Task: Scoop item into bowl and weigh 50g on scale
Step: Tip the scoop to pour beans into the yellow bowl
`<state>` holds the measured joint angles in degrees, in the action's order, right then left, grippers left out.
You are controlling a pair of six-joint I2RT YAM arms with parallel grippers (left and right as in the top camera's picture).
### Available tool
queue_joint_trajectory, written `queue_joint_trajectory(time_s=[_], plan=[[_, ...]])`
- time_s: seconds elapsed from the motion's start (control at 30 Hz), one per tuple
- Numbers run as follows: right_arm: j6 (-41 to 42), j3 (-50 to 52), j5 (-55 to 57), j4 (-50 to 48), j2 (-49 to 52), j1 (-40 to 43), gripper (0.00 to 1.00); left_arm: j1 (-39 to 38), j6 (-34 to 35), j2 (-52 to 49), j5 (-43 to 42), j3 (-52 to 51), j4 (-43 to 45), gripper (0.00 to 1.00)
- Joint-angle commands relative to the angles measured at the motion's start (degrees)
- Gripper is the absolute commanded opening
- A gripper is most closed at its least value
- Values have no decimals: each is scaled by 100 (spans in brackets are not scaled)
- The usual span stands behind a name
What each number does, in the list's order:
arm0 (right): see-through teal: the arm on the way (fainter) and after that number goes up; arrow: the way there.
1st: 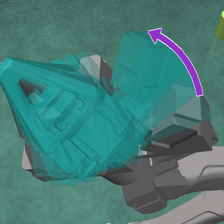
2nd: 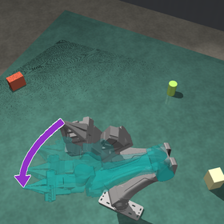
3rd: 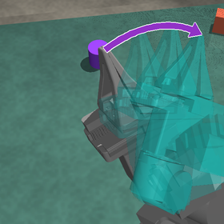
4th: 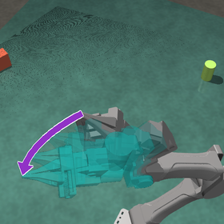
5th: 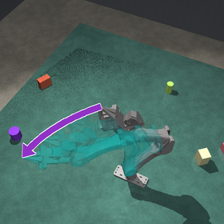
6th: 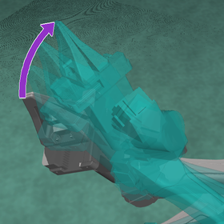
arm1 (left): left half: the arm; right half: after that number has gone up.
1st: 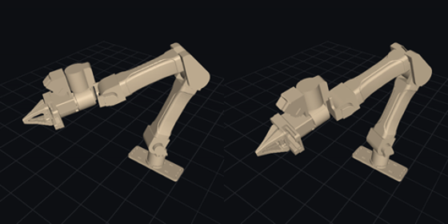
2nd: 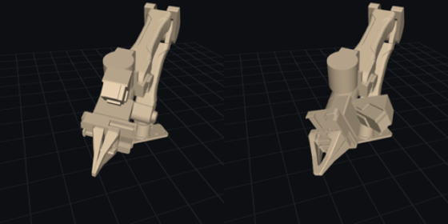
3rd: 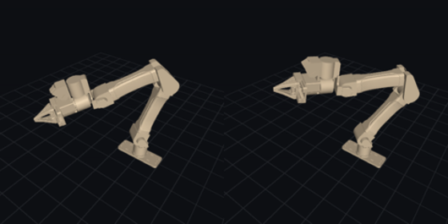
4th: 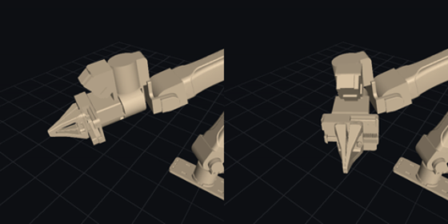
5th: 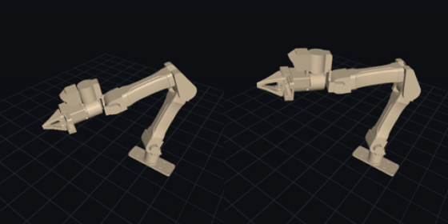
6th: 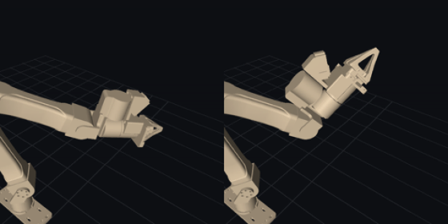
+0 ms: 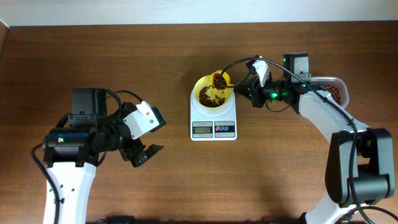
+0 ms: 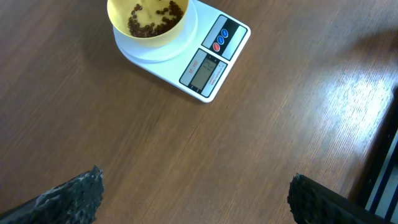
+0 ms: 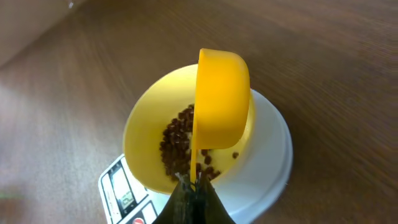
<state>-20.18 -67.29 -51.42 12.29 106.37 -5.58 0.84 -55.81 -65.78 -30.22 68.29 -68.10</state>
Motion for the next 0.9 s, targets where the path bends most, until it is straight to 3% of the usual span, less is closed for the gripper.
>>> queue_joint_trajectory(time_s=[0.0,0.53,0.67,0.77,0.87], plan=[[-83,-11,90,52,101,-46,4,35,-87,11,-125,4,-7,99],[-243,-35,129,-9,-232,-197,4,35,-87,11,-122,4,-7,99],[-385,-33,426,46,-433,-352,4,35,-87,11,-125,4,-7,99],[-605,-33,1270,264,-481,-391,4,35,-87,11,-125,4,-7,99],[-614,-33,1193,315,-675,-424,4,35,-87,11,-125,4,-7,99]])
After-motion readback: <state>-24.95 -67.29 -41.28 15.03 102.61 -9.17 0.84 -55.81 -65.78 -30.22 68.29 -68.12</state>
